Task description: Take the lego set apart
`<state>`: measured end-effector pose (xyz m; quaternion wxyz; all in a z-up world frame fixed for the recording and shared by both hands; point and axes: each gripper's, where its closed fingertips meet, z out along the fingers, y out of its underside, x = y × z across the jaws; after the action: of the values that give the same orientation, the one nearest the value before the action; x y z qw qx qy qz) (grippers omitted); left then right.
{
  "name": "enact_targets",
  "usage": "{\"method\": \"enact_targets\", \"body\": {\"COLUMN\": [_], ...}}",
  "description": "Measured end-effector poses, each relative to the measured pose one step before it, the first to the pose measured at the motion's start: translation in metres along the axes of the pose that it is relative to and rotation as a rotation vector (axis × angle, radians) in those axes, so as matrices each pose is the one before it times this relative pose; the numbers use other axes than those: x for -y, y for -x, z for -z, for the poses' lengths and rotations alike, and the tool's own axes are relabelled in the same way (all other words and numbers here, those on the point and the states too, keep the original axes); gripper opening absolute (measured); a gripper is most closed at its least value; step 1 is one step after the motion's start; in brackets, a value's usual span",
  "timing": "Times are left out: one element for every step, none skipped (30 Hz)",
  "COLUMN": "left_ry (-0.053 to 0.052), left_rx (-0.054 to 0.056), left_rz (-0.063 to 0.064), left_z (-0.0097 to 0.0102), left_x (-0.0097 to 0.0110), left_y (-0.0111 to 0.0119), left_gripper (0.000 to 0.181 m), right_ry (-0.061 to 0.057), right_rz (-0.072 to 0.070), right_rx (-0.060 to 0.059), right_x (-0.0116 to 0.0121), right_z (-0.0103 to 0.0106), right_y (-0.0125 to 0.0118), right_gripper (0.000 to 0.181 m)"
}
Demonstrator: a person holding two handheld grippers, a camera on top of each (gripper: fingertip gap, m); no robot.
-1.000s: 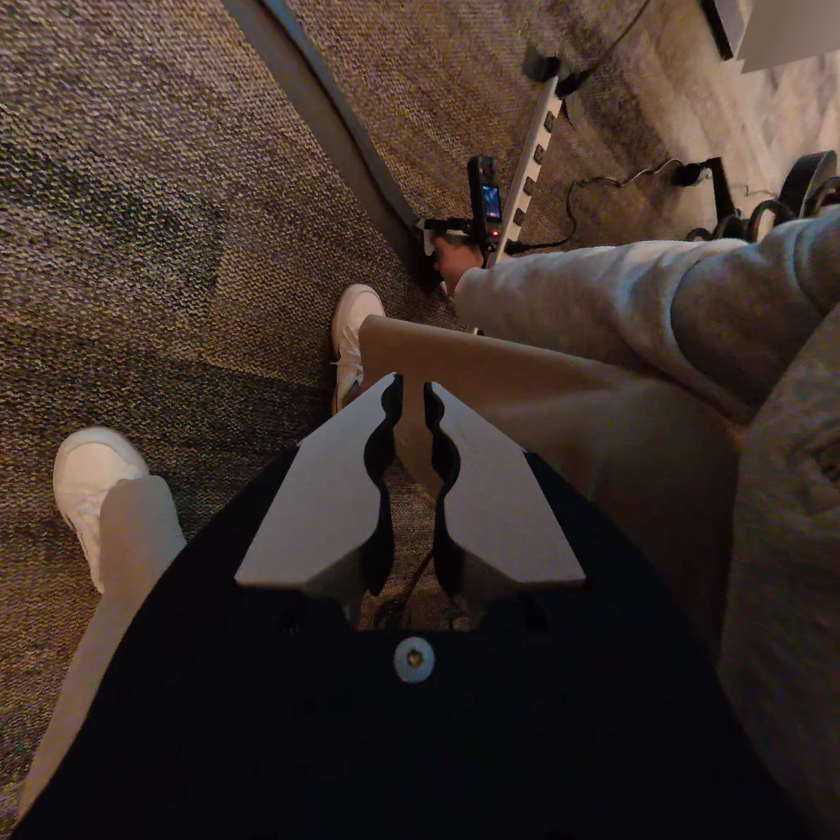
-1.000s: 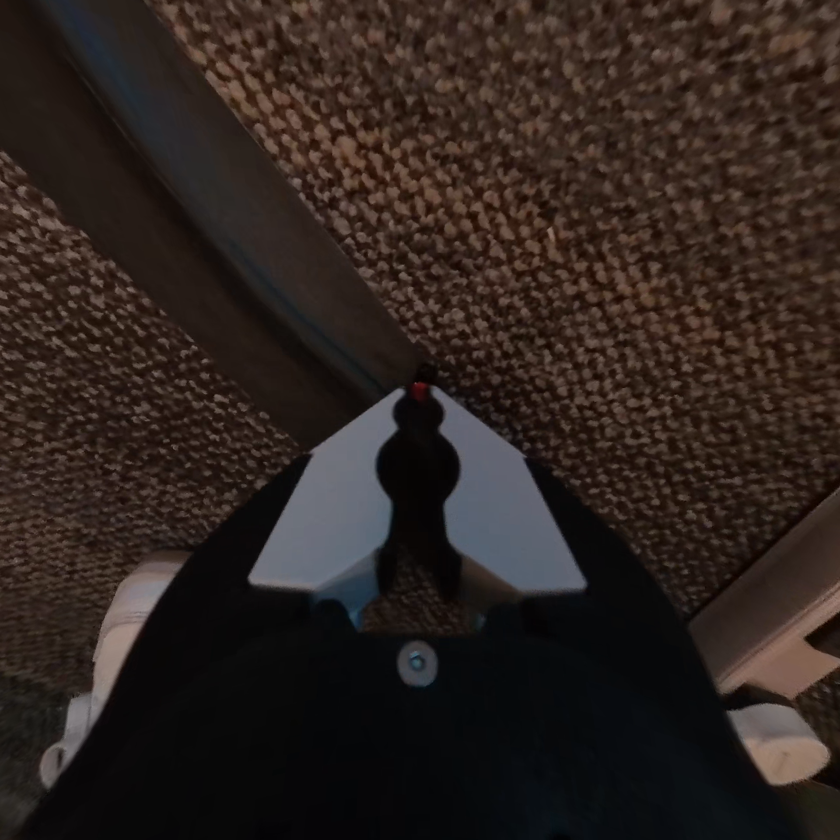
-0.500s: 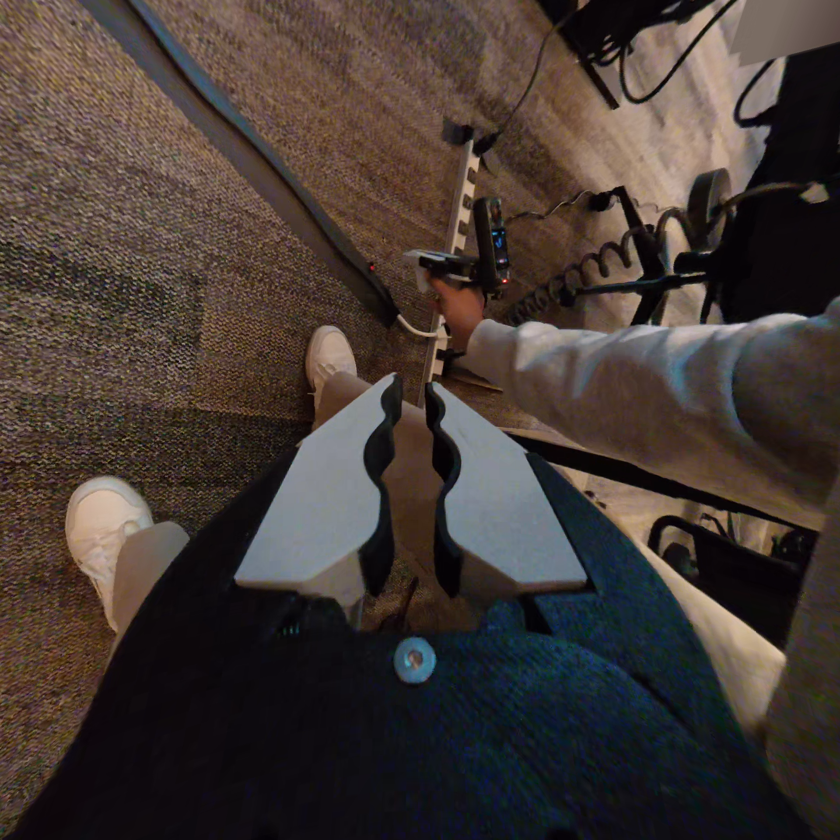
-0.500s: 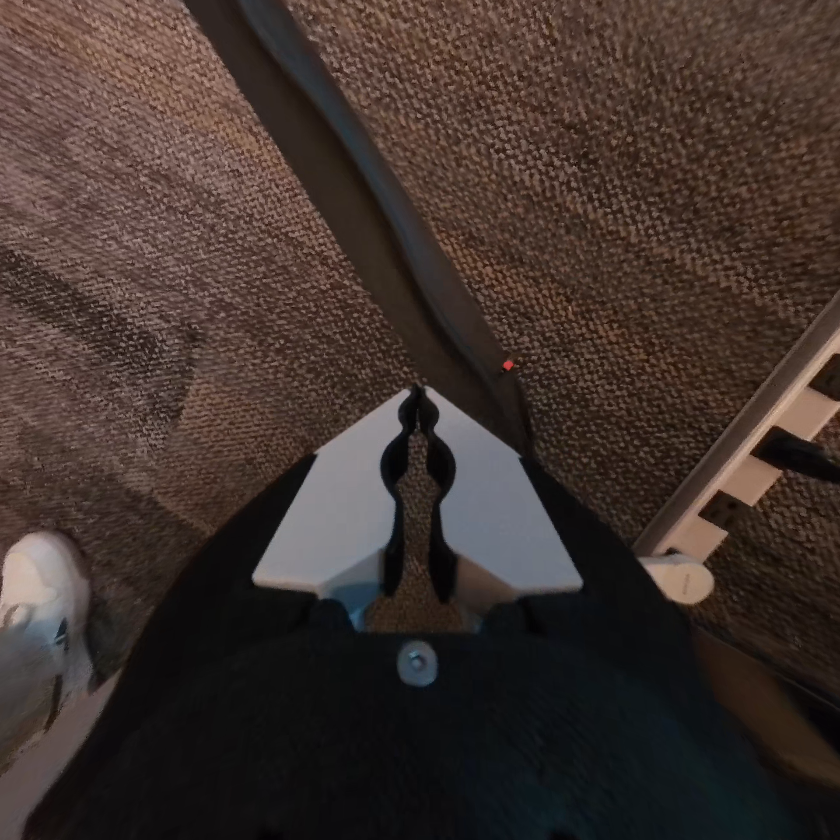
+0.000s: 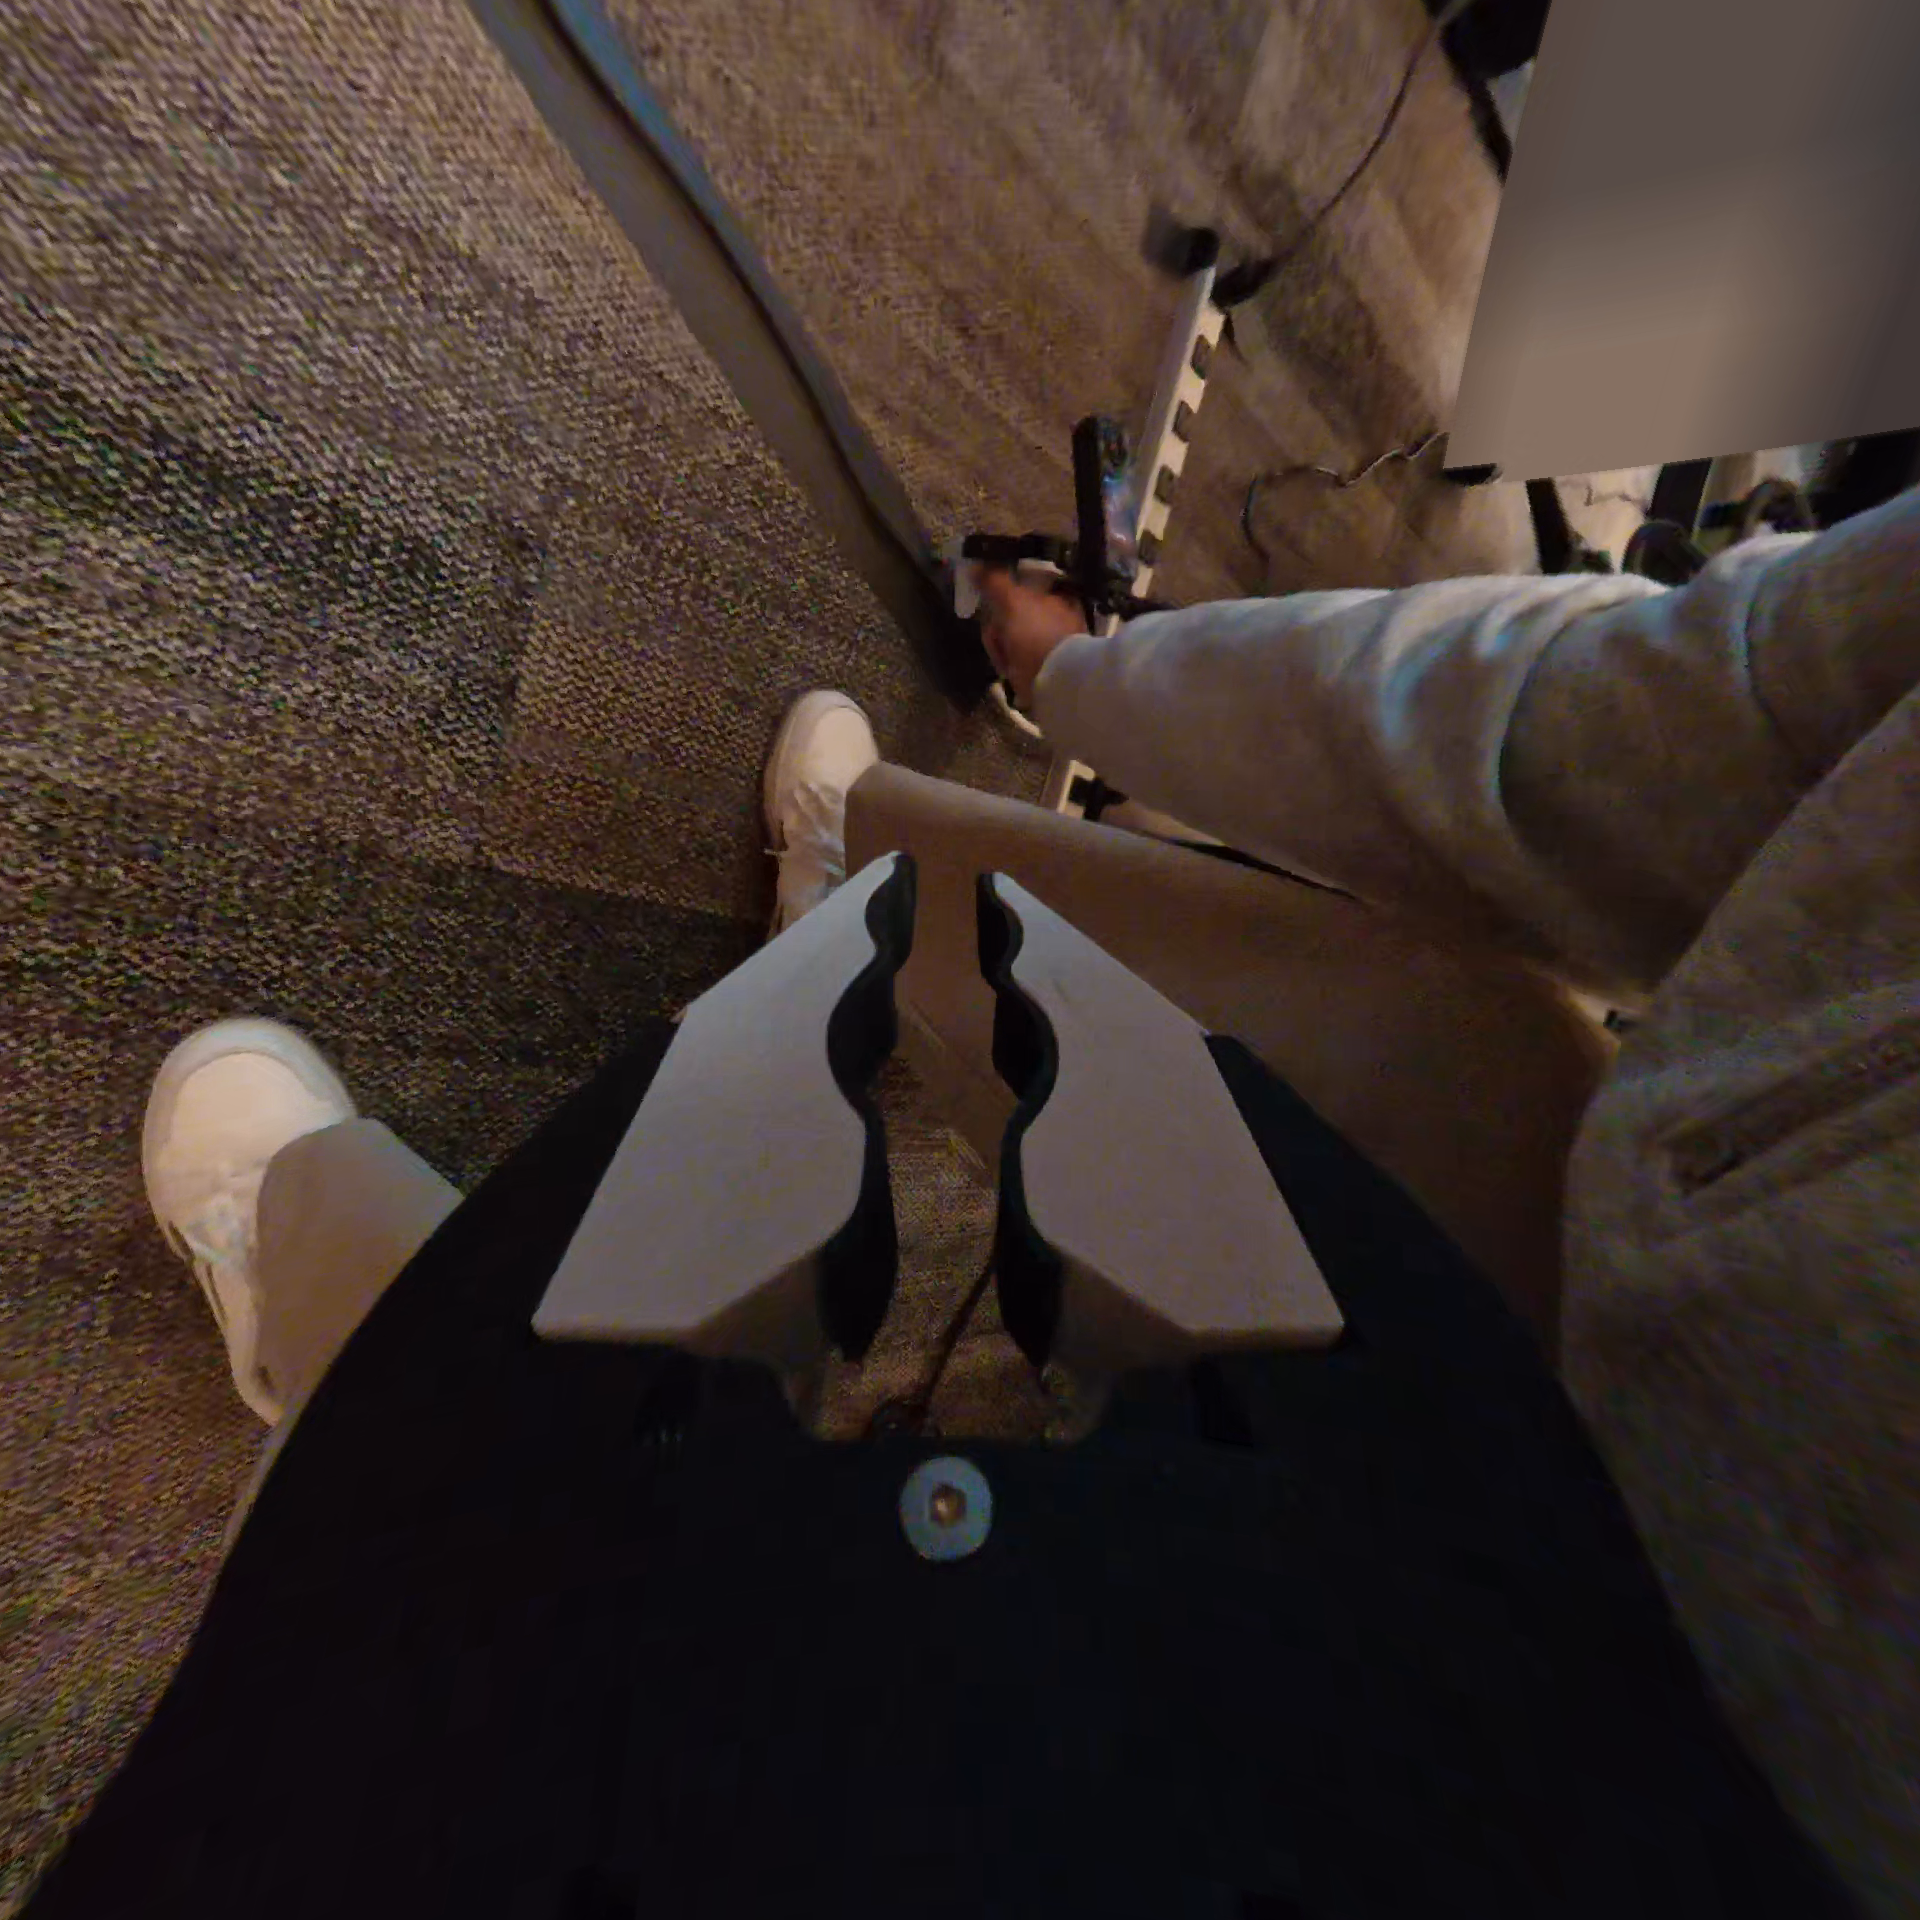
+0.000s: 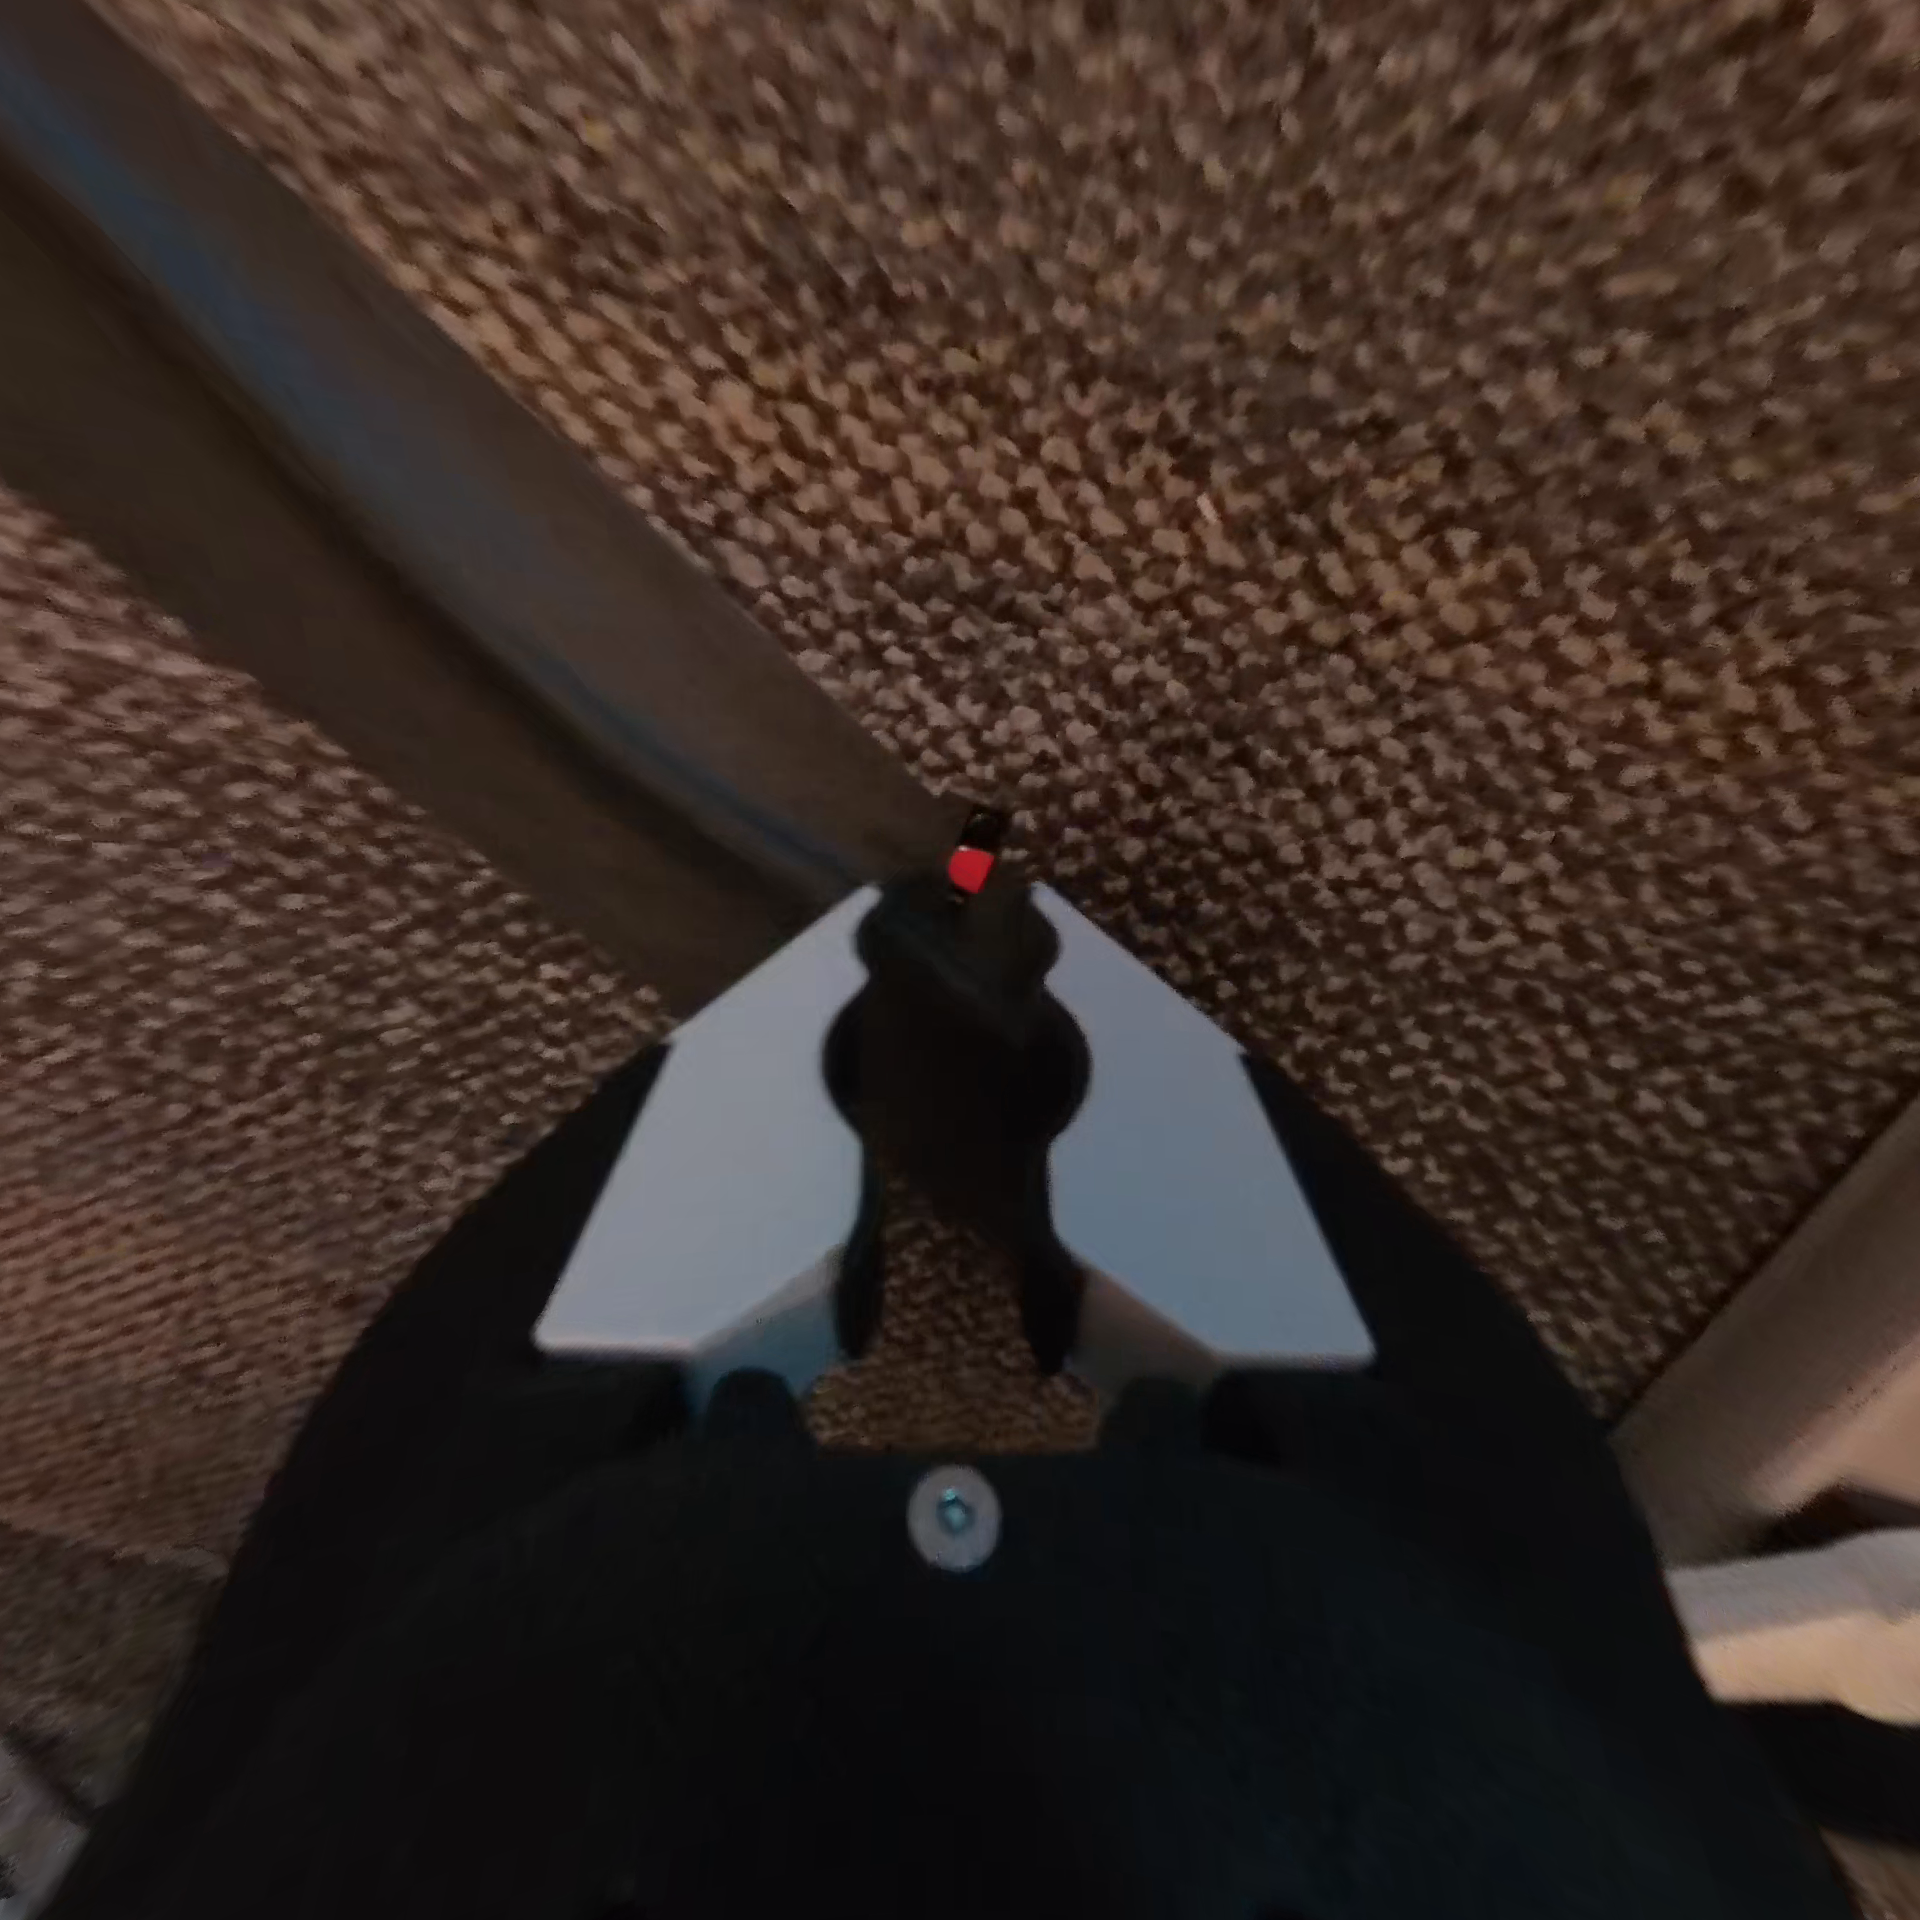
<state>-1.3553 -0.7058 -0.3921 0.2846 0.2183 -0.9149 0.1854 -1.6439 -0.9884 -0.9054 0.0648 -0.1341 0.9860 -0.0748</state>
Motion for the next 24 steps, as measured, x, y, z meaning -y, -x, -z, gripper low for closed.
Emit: {"method": "enact_targets", "body": {"left_ry": [0.0055,0.0048,0.001,-0.001,0.0001,-0.0011,-0.0018,-0.0018,-0.0046,-0.0076,-0.0072,-0.0058,-0.0052,-0.0019,0.0023,0.0026,-0.0034,-0.0098,-0.0168,-0.0194,-0.0202,-0.024,-0.0256,-0.0247], "left_rx": [0.0009,-0.0022,-0.0047,-0.0071,-0.0054,-0.0021,-0.0032,-0.0041,-0.0025,-0.0005,0.0038,0.0055,0.0038,0.0013,-0.0036,-0.0081,-0.0099,-0.0093,-0.0084,-0.0097,-0.0138,-0.0163,-0.0161,-0.0191], "left_rz": [0.008,0.0122,0.012,0.0078,0.0009,-0.0054,-0.0085,-0.0091,-0.0103,-0.0115,-0.0108,-0.0054,0.0025,0.0114,0.0183,0.0194,0.0136,0.0044,-0.0055,-0.0124,-0.0162,-0.0186,-0.0185,-0.0153], "left_z": [-0.00257,-0.00158,-0.0002,0.0011,0.00232,0.00311,0.00346,0.00334,0.00312,0.00262,0.00206,0.00166,0.00135,0.00154,0.00164,0.00201,0.00264,0.00326,0.00404,0.00468,0.00549,0.00656,0.00789,0.00977], "left_x": [-0.00005,0.00109,0.00241,0.00317,0.00335,0.00355,0.00374,0.00378,0.00398,0.00408,0.00318,0.00194,0.00032,-0.00138,-0.00266,-0.00247,-0.00025,0.00247,0.00543,0.00744,0.00882,0.01004,0.01117,0.01252], "left_y": [0.00284,0.00163,0.00029,-0.00127,-0.00198,-0.00226,-0.00262,-0.00249,-0.00144,-0.00023,0.0016,0.00277,0.0031,0.00275,0.00154,-0.00027,-0.00205,-0.00374,-0.00551,-0.00708,-0.00878,-0.00986,-0.01067,-0.01223], "left_gripper": [0.012,0.012,0.012,0.012,0.012,0.012,0.012,0.012,0.012,0.012,0.012,0.012,0.012,0.012,0.012,0.012,0.012,0.012,0.012,0.012,0.012,0.012,0.012,0.011], "right_ry": [0.0253,0.0061,0.0018,0.0077,-0.001,-0.0063,0.0004,0.0012,-0.0073,-0.0097,-0.0057,-0.0025,-0.0121,-0.0266,-0.0346,-0.0383,-0.0343,-0.0272,-0.0198,-0.0088,-0.0027,-0.0067,-0.0146,-0.0199], "right_rz": [0.0023,0.0074,-0.0002,-0.0049,0.0027,0.0057,-0.0019,-0.0076,-0.0067,0.0003,0.0101,0.0128,0.0093,0.0065,0.0053,0.0022,0.0017,0.012,0.028,0.0386,0.0341,0.0292,0.0283,0.0266], "right_rx": [-0.028,-0.0013,0.0241,0.0212,0.0037,-0.0082,-0.0057,0.001,0.0058,0.0093,0.0136,0.0102,0.0166,0.0243,0.023,0.0308,0.0303,0.0204,0.0171,0.0215,0.0311,0.0377,0.0452,0.0503], "right_x": [-0.0034,-0.00009,0.00118,0.0007,0.00184,0.00247,0.0015,0.0011,0.00207,0.00226,0.00182,0.0012,0.0029,0.00476,0.0059,0.00621,0.00618,0.00588,0.00533,0.00458,0.00527,0.00769,0.01176,0.0162], "right_z": [-0.00476,-0.00129,0.00101,0.00306,0.00494,0.00623,0.00656,0.00614,0.0056,0.00401,0.00233,0.0013,0.00208,0.00417,0.00675,0.01027,0.01294,0.01526,0.01729,0.01918,0.02135,0.02419,0.02756,0.03161], "right_y": [-0.00416,0.00044,0.00434,0.00453,0.00244,0.00037,-0.00008,0.0004,0.00171,0.00273,0.00339,0.00352,0.00552,0.00814,0.00974,0.01266,0.0149,0.01651,0.01821,0.02035,0.02308,0.02614,0.02961,0.03331], "right_gripper": [0.003,0.001,0.0,0.001,0.001,0.0,0.001,0.001,0.0,0.0,0.0,0.0,0.0,0.0,0.0,0.0,0.0,0.0,0.0,0.0,0.001,0.001,0.001,0.0]}}
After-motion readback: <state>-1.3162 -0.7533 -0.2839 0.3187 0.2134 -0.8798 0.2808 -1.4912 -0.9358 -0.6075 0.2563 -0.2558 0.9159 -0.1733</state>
